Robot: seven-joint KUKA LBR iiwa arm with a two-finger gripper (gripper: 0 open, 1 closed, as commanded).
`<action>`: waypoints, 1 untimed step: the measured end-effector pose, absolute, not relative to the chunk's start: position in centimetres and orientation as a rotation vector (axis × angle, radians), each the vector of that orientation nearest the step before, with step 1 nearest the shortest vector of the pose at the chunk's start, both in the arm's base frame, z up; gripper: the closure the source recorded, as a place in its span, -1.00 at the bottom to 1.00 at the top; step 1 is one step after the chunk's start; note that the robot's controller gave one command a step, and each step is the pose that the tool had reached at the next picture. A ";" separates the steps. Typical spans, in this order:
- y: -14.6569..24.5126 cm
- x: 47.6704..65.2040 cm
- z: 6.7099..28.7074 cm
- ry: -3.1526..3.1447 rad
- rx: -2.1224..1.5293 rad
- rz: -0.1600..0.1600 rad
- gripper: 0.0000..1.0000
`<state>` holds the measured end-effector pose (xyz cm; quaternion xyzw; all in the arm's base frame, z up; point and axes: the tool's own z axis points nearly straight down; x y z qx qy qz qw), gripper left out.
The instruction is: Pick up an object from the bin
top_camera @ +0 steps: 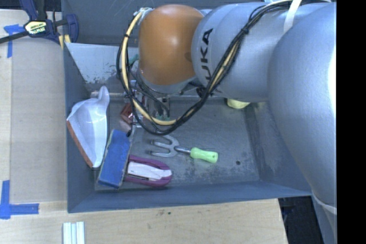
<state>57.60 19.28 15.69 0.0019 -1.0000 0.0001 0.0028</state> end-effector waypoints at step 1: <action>19.2 57.8 16.2 -3.144 -0.001 -0.002 -1.00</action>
Offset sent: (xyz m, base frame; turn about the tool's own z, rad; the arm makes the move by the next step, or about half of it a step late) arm 0.0436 -0.0662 -0.0869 -0.1519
